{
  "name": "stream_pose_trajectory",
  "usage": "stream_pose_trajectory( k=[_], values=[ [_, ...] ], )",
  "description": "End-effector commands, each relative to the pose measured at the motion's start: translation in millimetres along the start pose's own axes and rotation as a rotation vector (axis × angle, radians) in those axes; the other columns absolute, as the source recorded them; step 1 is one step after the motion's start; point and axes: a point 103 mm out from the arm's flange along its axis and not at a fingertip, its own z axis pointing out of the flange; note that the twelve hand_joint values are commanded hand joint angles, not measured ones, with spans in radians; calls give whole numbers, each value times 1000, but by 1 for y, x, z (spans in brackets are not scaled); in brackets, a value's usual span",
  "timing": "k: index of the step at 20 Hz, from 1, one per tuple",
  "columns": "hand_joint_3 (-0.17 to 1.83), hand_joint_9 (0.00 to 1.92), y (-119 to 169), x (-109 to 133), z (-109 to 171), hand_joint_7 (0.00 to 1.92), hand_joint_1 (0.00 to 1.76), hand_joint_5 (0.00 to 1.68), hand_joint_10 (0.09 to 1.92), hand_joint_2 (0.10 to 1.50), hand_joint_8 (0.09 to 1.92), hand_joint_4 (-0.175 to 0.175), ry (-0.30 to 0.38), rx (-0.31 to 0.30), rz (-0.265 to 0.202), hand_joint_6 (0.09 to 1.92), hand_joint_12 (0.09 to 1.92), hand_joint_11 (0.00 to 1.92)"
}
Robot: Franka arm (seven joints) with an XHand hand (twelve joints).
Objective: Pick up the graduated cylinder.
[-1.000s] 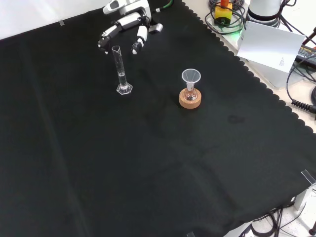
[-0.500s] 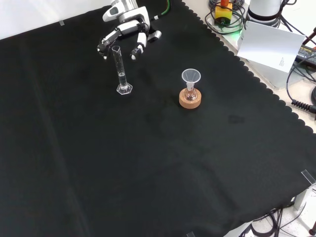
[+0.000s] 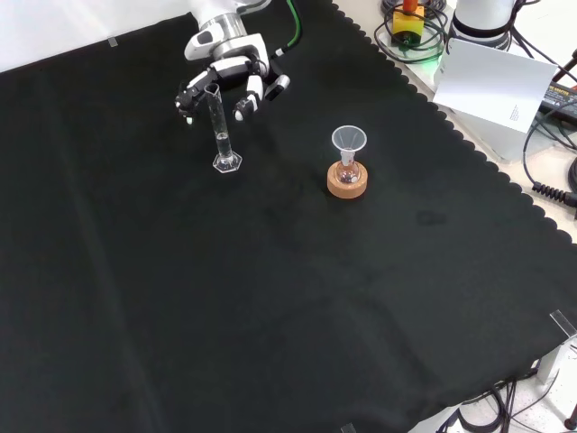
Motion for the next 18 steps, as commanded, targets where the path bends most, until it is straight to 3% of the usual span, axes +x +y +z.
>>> stream_pose_trajectory(
  k=[1,18],
  values=[
    [649,594,1,-2,13,367,953,408,600,648,658,-29,53,10,-33,87,1340,313],
    [669,742,3,-11,24,494,1044,565,537,686,638,-19,162,-53,-43,101,1282,465]
  ],
)
